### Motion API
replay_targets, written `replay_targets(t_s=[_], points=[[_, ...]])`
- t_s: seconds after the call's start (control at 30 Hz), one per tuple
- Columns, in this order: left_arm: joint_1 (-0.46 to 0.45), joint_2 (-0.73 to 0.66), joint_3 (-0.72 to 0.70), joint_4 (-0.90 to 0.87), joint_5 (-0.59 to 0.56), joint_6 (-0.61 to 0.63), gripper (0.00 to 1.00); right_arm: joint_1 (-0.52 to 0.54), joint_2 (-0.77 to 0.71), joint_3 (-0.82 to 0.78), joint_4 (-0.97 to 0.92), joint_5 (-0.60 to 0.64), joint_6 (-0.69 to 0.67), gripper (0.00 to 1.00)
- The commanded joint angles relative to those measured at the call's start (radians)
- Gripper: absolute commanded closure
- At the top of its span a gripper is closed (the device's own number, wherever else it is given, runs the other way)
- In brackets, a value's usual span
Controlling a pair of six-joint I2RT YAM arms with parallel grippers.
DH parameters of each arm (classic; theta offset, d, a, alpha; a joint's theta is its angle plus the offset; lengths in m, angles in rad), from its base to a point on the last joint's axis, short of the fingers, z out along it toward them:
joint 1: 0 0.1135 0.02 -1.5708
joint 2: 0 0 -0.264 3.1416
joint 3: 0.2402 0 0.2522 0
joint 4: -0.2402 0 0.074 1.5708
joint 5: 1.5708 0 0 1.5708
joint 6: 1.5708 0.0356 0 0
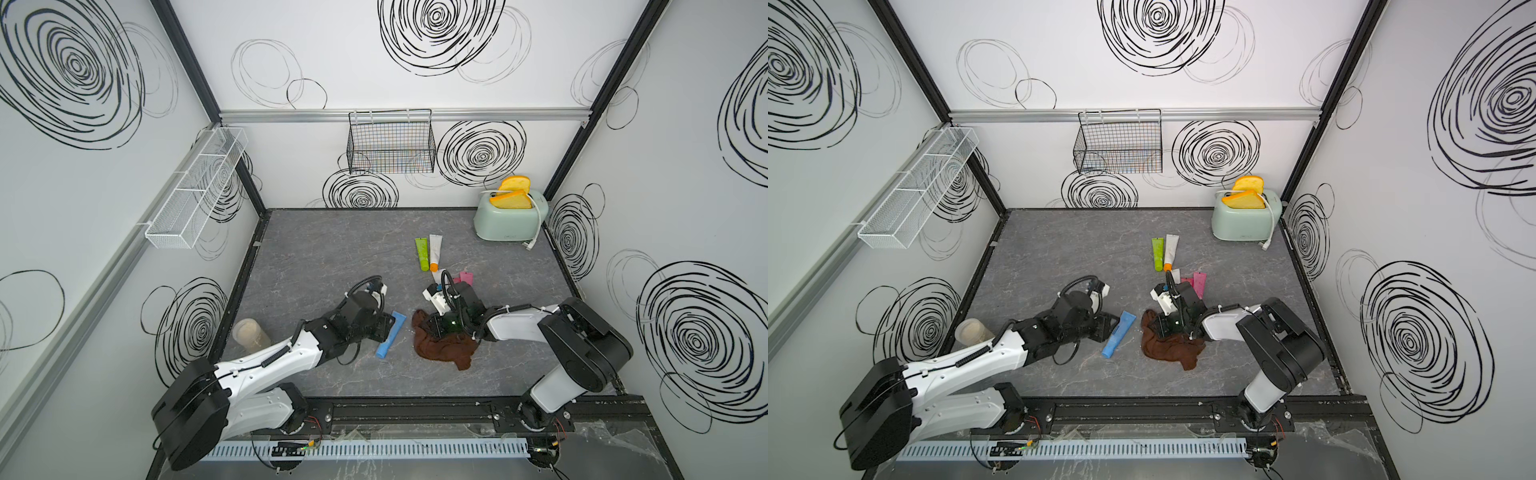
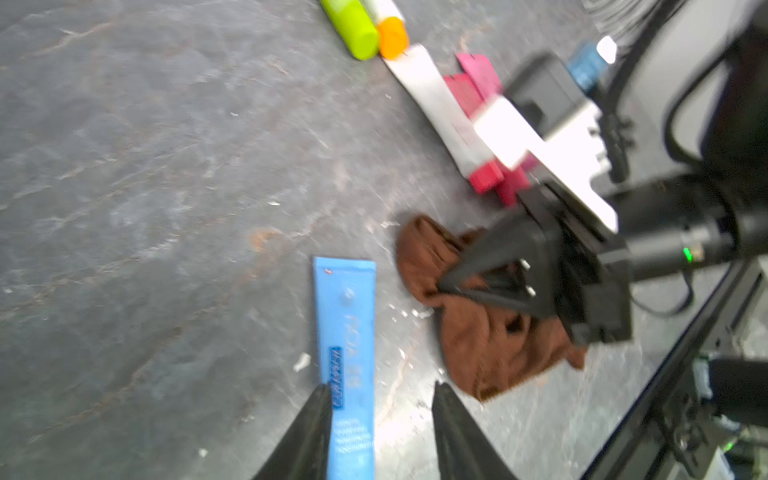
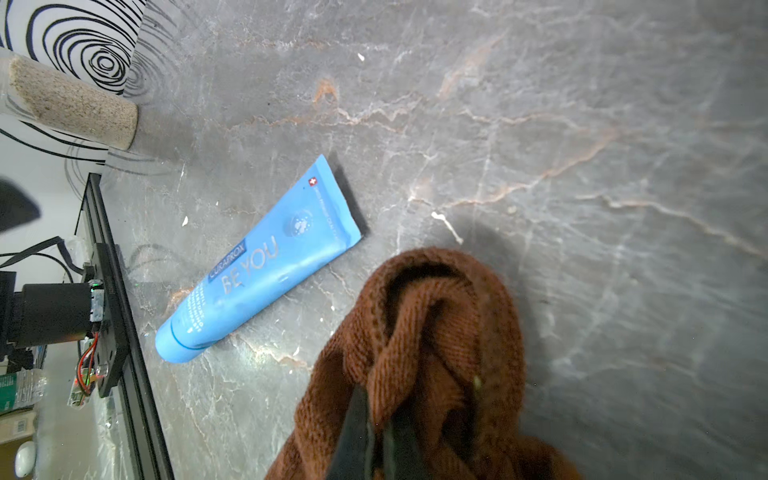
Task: Wipe the surface of the toothpaste tube
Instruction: Adjust the toothpaste at the center of the board.
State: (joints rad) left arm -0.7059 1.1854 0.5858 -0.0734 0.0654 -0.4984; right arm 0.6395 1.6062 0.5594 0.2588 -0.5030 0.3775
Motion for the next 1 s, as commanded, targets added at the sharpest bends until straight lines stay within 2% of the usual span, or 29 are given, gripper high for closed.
replay_targets(t_s=[0.0,0.1,0.23,0.37,0.5,0.73,0.9,0.97], points=[[0.051,0.102,0.049,-0.025,0.107,0.05,0.61,0.009,-0.017,-0.013,-0.01,-0.021,0.003,1.0],[0.053,0.201,0.147,-0.103,0.127,0.104,0.56,0.017,-0.019,-0.01,-0.012,-0.017,0.001,1.0],[0.057,0.233,0.183,-0.135,0.148,0.115,0.49,0.021,-0.021,-0.01,-0.015,-0.014,0.0,1.0],[0.051,0.238,0.162,-0.143,0.136,0.109,0.49,0.023,-0.022,-0.01,-0.014,-0.014,0.0,1.0],[0.031,0.291,0.18,-0.195,0.054,0.119,0.5,0.029,-0.012,-0.004,-0.015,-0.016,0.0,1.0],[-0.006,0.301,0.165,-0.197,0.055,0.112,0.52,0.038,0.004,0.008,-0.017,-0.009,-0.003,1.0],[-0.021,0.325,0.151,-0.179,0.063,0.109,0.6,0.047,0.009,0.012,-0.02,-0.008,-0.004,1.0],[-0.028,0.339,0.15,-0.182,0.049,0.109,0.73,0.048,0.007,0.01,-0.021,-0.006,-0.004,1.0]])
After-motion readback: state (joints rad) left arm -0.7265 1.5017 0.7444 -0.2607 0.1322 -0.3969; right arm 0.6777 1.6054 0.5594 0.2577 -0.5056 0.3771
